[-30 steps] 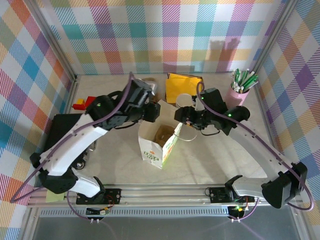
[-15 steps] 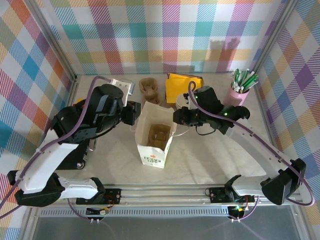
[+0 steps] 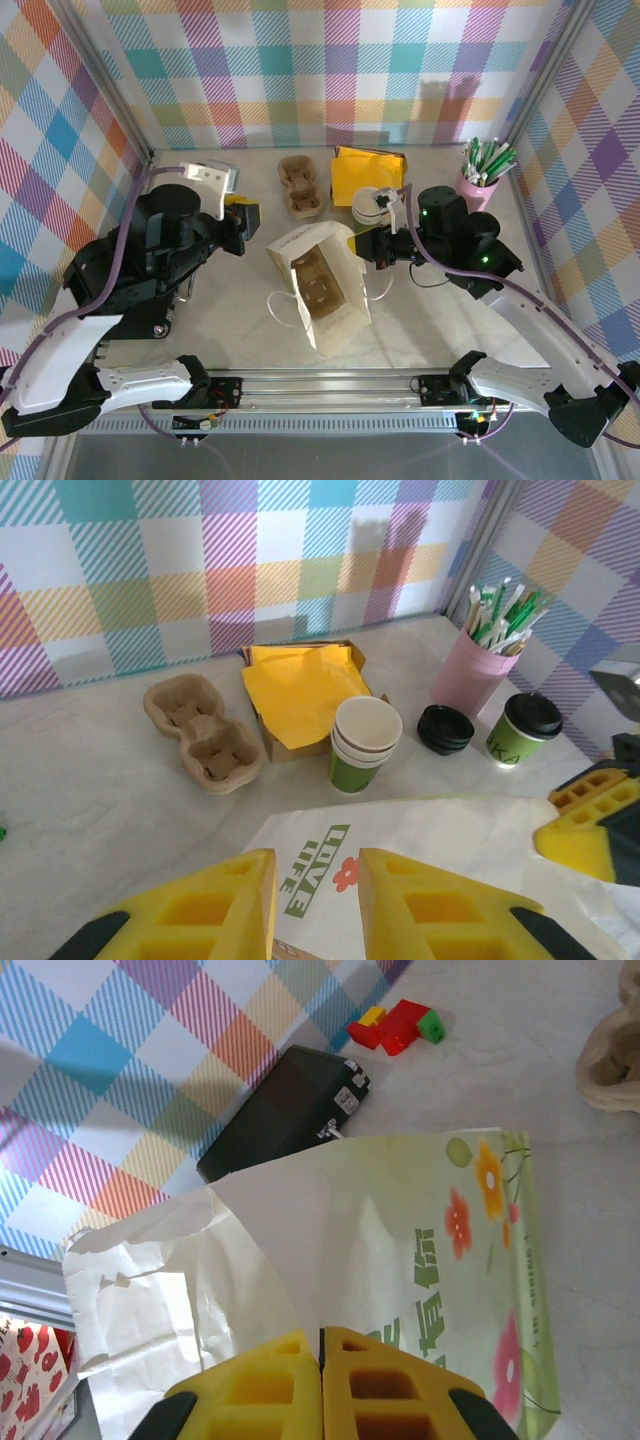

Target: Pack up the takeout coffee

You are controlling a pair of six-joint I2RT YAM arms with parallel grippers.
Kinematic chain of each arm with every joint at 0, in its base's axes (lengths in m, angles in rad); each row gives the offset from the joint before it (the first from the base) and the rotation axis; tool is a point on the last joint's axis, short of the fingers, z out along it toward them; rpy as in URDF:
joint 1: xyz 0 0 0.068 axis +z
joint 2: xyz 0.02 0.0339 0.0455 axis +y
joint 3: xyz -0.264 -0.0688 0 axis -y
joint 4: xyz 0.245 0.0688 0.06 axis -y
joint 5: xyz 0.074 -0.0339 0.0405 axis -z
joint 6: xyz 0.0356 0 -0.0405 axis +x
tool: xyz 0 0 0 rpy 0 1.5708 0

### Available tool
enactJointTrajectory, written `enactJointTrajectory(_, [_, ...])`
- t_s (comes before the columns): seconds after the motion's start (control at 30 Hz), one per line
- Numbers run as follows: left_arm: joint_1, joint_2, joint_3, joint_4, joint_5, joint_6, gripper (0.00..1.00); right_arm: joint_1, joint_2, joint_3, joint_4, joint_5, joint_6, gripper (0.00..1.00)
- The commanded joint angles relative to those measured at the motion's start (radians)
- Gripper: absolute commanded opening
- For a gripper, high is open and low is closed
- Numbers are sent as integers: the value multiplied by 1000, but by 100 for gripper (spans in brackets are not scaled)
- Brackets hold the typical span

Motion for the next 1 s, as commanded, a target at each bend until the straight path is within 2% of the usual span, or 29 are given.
enactJointTrajectory(0.0, [8, 14, -6, 13, -34, 28, 28, 9, -21, -18, 80, -54, -46, 4])
enactJointTrajectory(0.2, [10, 34, 6, 3, -43, 26, 28, 9, -7, -12, 58, 9, 8, 4])
enactJointTrajectory(0.47, [13, 71, 15, -16, -47, -2, 28, 9, 65, 46, -2, 165, 234, 5])
enactJointTrajectory(0.7, [16, 77, 2, -24, -48, -18, 28, -4, 182, 100, -52, 182, 313, 9])
enactJointTrajectory(0.87, [25, 72, -10, -34, -47, -27, 28, -38, 250, 126, -84, 166, 335, 16])
enactJointTrajectory(0.97, [32, 68, -19, -32, -50, -28, 28, -52, 277, 159, -110, 169, 331, 26])
